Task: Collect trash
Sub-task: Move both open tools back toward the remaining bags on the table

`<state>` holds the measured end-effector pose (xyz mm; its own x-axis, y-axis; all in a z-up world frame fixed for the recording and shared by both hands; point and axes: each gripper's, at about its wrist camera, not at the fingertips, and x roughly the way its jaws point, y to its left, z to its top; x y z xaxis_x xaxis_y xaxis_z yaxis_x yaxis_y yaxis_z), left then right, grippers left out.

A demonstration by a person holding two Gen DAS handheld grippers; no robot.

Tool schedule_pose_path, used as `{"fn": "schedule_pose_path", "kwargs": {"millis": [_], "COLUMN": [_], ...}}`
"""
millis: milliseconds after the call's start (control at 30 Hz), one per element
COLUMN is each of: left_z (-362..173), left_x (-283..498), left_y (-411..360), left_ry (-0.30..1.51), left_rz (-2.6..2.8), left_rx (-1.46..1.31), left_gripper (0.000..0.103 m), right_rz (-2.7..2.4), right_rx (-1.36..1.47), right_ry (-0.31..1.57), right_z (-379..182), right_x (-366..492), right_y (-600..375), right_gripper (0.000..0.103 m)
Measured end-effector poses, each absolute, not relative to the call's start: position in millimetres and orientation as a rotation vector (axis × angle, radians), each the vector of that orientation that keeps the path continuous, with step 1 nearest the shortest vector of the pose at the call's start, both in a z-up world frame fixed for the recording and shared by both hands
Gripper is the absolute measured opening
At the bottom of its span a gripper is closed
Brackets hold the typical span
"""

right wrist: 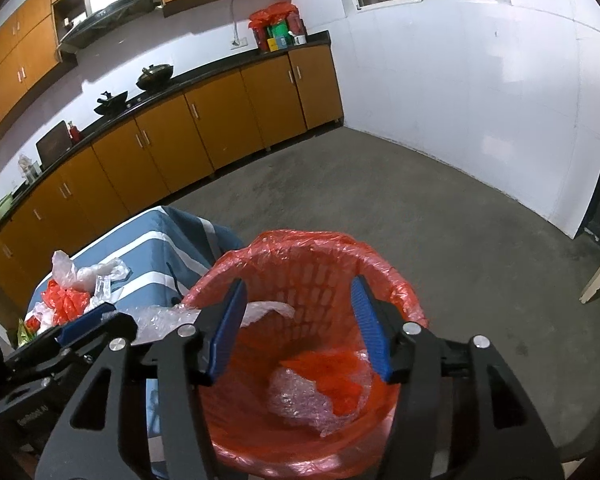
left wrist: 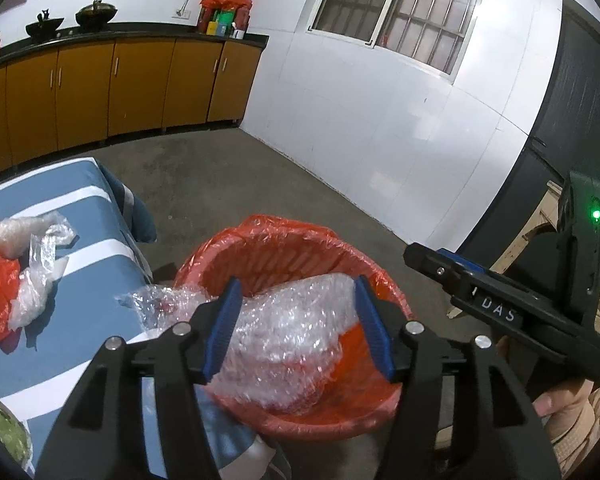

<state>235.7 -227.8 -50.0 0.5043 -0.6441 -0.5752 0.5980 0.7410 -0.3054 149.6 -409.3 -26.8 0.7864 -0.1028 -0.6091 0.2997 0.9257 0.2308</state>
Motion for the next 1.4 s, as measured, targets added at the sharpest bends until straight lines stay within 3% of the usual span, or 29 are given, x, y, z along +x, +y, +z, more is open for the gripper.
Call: {"fn": "schedule_pose_path", "kwargs": {"millis": [767,1400], "left_z": [-22,-27], "left_x": [232,193], "left_y": [-181,20], "left_ry": [0.639,0.507], "left_rz": [-0.654,-0.095], "left_rx": [-0.078,-0.043], "left_gripper": [0.061,0.074], "right_rz": [-0.25,0.055], "right_rx": [0.253,0.115], "right_ry": [0.613,0.614], "right_z": [-15,-16], "right_x": [136,194], "right_y": [-393,-242], "right_gripper": [0.055,0.055]}}
